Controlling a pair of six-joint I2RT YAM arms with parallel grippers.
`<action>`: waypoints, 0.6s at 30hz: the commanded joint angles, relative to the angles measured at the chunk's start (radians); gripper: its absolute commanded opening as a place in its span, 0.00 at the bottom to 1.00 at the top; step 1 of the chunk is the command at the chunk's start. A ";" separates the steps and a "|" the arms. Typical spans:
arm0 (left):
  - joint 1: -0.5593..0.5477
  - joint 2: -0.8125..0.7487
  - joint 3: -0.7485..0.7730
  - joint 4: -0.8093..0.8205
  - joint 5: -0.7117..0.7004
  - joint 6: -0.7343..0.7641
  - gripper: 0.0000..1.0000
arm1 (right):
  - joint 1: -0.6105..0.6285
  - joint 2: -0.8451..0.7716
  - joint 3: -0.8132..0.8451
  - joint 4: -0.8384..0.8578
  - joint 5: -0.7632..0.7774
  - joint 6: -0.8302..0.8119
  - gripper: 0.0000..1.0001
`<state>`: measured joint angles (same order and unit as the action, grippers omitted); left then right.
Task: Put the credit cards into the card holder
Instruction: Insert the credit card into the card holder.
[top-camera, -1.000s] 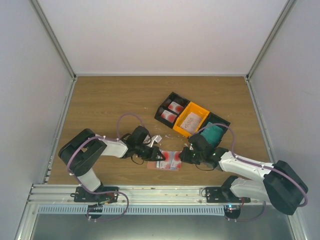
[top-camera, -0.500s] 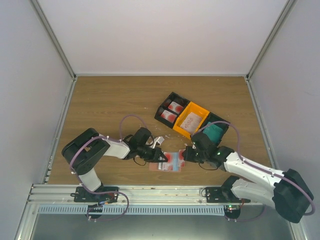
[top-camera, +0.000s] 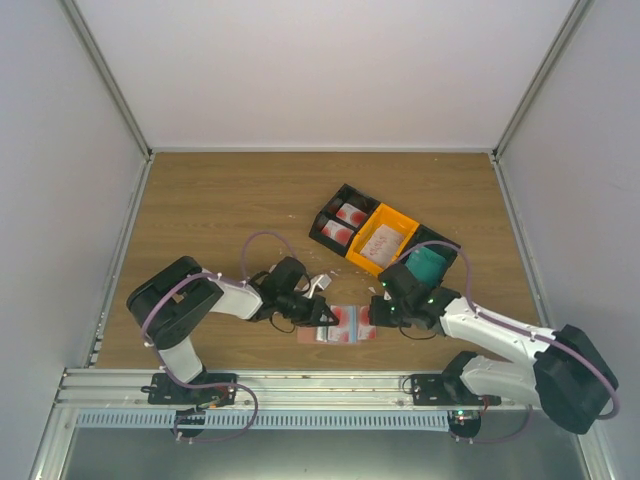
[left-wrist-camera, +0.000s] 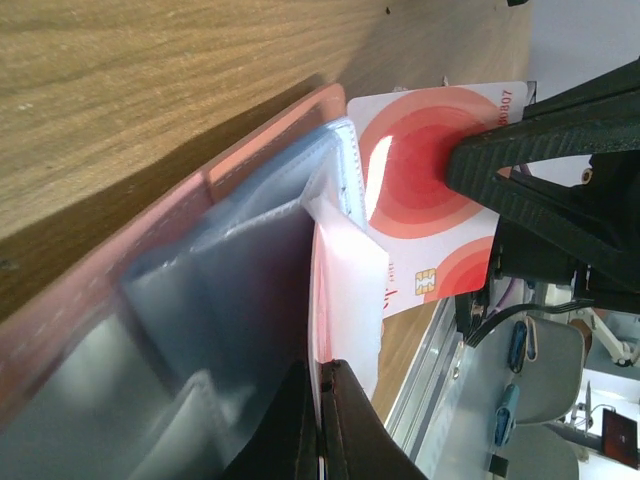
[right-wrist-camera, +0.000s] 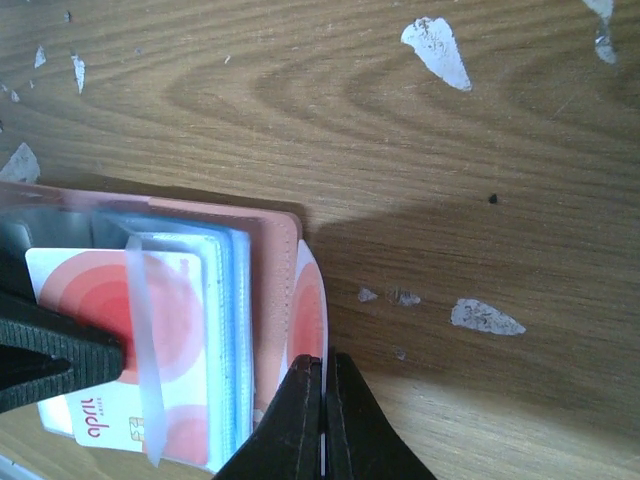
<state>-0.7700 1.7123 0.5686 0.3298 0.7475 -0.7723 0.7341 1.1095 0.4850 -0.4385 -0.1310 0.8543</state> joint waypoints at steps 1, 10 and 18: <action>-0.033 0.036 0.001 0.021 -0.032 -0.027 0.00 | 0.005 0.055 -0.037 0.029 -0.007 -0.008 0.01; -0.058 0.062 0.031 0.023 -0.051 -0.049 0.00 | 0.005 0.081 -0.072 0.055 0.004 0.004 0.01; -0.063 -0.017 0.013 -0.081 -0.114 -0.008 0.16 | 0.005 0.044 -0.059 0.019 0.040 0.016 0.01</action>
<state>-0.8089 1.7340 0.5892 0.3309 0.7063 -0.8177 0.7300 1.1332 0.4572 -0.3897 -0.1284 0.8616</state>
